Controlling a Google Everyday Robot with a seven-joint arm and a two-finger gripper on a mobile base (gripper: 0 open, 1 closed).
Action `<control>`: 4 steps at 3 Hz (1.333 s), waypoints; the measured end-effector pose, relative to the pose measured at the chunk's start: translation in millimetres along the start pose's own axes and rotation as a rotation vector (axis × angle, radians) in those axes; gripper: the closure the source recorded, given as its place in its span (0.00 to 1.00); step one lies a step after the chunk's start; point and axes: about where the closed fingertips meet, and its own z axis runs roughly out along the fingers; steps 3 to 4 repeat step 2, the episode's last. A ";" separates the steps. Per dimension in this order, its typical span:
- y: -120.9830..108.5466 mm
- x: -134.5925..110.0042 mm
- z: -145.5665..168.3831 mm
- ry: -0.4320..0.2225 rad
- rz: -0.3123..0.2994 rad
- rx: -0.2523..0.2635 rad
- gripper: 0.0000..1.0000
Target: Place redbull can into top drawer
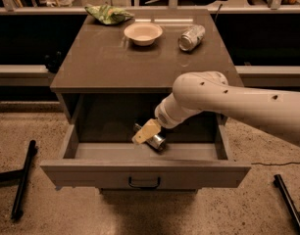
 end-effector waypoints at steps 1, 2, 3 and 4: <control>-0.1 18.1 -25.4 -0.042 0.037 0.004 0.00; -0.8 35.9 -59.5 -0.084 0.069 0.023 0.00; -0.8 35.9 -59.5 -0.084 0.069 0.023 0.00; -0.8 35.9 -59.5 -0.084 0.069 0.023 0.00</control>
Offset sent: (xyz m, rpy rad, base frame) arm -0.0665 -0.0869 0.0602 0.1121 -0.0783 -0.1359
